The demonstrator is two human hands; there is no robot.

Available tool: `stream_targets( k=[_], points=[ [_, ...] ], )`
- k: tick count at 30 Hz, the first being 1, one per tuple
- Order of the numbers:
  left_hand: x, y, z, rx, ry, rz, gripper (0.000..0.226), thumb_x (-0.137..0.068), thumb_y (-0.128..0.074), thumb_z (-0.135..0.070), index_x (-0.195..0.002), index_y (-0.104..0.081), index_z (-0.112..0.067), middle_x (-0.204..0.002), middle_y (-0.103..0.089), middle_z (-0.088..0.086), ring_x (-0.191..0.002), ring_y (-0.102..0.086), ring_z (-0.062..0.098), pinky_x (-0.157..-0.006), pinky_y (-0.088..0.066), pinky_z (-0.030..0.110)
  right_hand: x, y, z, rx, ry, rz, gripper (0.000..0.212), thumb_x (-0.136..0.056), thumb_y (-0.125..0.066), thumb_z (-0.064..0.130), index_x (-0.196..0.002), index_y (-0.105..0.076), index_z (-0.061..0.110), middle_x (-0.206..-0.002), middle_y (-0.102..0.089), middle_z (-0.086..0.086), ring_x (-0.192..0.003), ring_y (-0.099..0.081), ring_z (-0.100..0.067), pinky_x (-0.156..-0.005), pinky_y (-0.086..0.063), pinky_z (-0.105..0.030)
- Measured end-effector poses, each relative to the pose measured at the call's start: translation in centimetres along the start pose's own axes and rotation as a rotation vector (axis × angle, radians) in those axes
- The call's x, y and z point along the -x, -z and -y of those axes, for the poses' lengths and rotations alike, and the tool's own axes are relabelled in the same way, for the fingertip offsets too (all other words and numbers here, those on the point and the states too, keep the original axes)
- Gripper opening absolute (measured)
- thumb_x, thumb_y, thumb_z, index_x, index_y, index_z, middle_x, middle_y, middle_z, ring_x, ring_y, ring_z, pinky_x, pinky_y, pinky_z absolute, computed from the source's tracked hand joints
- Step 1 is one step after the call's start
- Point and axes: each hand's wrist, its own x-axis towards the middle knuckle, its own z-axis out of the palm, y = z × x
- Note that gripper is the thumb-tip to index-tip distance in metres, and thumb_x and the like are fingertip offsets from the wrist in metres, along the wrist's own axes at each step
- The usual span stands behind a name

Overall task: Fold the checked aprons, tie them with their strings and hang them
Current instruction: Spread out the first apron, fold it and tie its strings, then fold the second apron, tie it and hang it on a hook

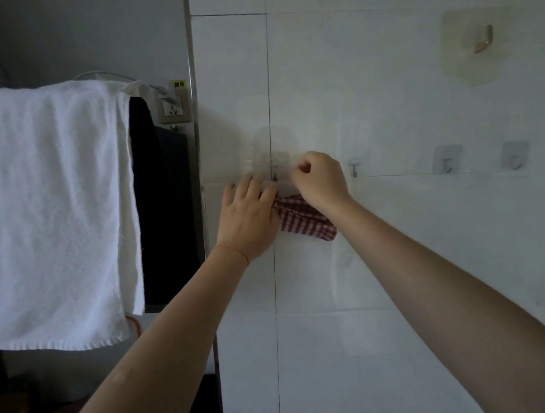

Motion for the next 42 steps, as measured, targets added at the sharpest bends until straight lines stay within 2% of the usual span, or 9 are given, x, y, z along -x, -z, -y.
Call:
stream_targets(
  k=[4,6,9,12,17,22,29,38,42],
  points=[
    [2.8,0.8,-2.6,0.153,-0.034,-0.212,0.014,-0.083,-0.058,-0.025,-0.079,-0.059,-0.012,-0.079,-0.057,0.003,-0.071,-0.050,0.022,-0.064,-0.032,0.031,3.7,0.7,0.9,-0.190,0.149,-0.055,0.038,-0.092,-0.056,0.019,-0.056,-0.043,0.019,-0.052,-0.041,0.007,-0.049,-0.036,-0.005,-0.048,-0.026,-0.022],
    [5.4,0.7,-3.9,0.235,0.025,0.066,0.021,-0.088,-0.050,-0.029,-0.076,-0.058,-0.014,-0.071,-0.058,0.000,-0.061,-0.054,0.021,-0.057,-0.031,0.027,6.2,-0.3,0.8,-0.244,0.195,0.007,0.046,-0.091,-0.057,0.017,-0.051,-0.035,0.020,-0.045,-0.033,0.007,-0.044,-0.030,-0.007,-0.046,-0.022,-0.025],
    [9.3,-0.3,-4.2,0.153,0.204,0.692,0.028,-0.095,-0.044,-0.032,-0.092,-0.066,-0.015,-0.089,-0.067,0.002,-0.083,-0.063,0.025,-0.066,-0.042,0.029,9.9,-2.9,-0.7,-0.215,0.222,0.134,0.044,-0.089,-0.056,0.019,-0.051,-0.033,0.018,-0.044,-0.030,0.005,-0.042,-0.027,-0.009,-0.046,-0.019,-0.030],
    [13.1,-0.8,-3.8,0.076,0.356,0.931,0.031,-0.096,-0.044,-0.034,-0.107,-0.068,-0.017,-0.106,-0.067,0.004,-0.098,-0.063,0.026,-0.076,-0.046,0.031,13.7,-5.6,-3.1,-0.177,0.186,0.366,0.047,-0.088,-0.056,0.018,-0.051,-0.028,0.020,-0.045,-0.028,0.005,-0.045,-0.026,-0.011,-0.049,-0.019,-0.029],
    [17.9,-2.6,-3.6,0.046,0.503,1.060,0.031,-0.097,-0.040,-0.031,-0.109,-0.066,-0.018,-0.111,-0.067,0.004,-0.096,-0.062,0.024,-0.071,-0.043,0.029,18.7,-10.3,-9.0,-0.083,-0.013,0.733,0.042,-0.092,-0.053,0.024,-0.055,-0.035,0.017,-0.054,-0.039,0.001,-0.052,-0.036,-0.015,-0.052,-0.027,-0.029],
    [24.4,-3.4,-2.7,0.037,0.608,1.140,0.030,-0.096,-0.043,-0.028,-0.107,-0.066,-0.014,-0.114,-0.066,0.008,-0.099,-0.062,0.030,-0.071,-0.040,0.030,25.7,-14.8,-13.3,-0.049,-0.188,0.864,0.018,-0.092,-0.052,0.024,-0.082,-0.063,0.014,-0.085,-0.066,-0.003,-0.078,-0.060,-0.023,-0.070,-0.052,-0.037],
    [35.9,-2.8,2.7,0.109,0.770,1.156,0.032,-0.097,-0.045,-0.030,-0.111,-0.067,-0.012,-0.120,-0.061,0.011,-0.106,-0.059,0.032,-0.077,-0.043,0.035,33.2,-22.5,-11.2,-0.029,-0.329,1.015,0.017,-0.094,-0.051,0.019,-0.099,-0.067,0.013,-0.099,-0.066,-0.003,-0.091,-0.060,-0.021,-0.080,-0.052,-0.035],
    [48.6,-4.0,17.2,0.065,0.786,1.565,0.044,-0.095,-0.048,-0.042,-0.139,-0.044,-0.044,-0.163,0.010,0.009,-0.148,0.011,0.040,-0.117,-0.010,0.058,39.7,-35.7,-3.8,-0.140,-0.779,1.177,0.019,-0.095,-0.051,0.021,-0.111,-0.061,0.020,-0.100,-0.063,-0.003,-0.090,-0.065,-0.021,-0.077,-0.061,-0.041],
    [51.2,-5.0,18.8,0.134,0.712,1.650,0.063,-0.091,-0.049,-0.031,-0.151,-0.029,-0.035,-0.164,0.000,-0.004,-0.148,0.009,0.036,-0.118,-0.008,0.060,41.6,-38.2,-1.6,-0.154,-0.888,1.193,0.019,-0.098,-0.049,0.020,-0.112,-0.062,0.020,-0.104,-0.061,-0.001,-0.094,-0.063,-0.019,-0.073,-0.059,-0.033]
  ],
)
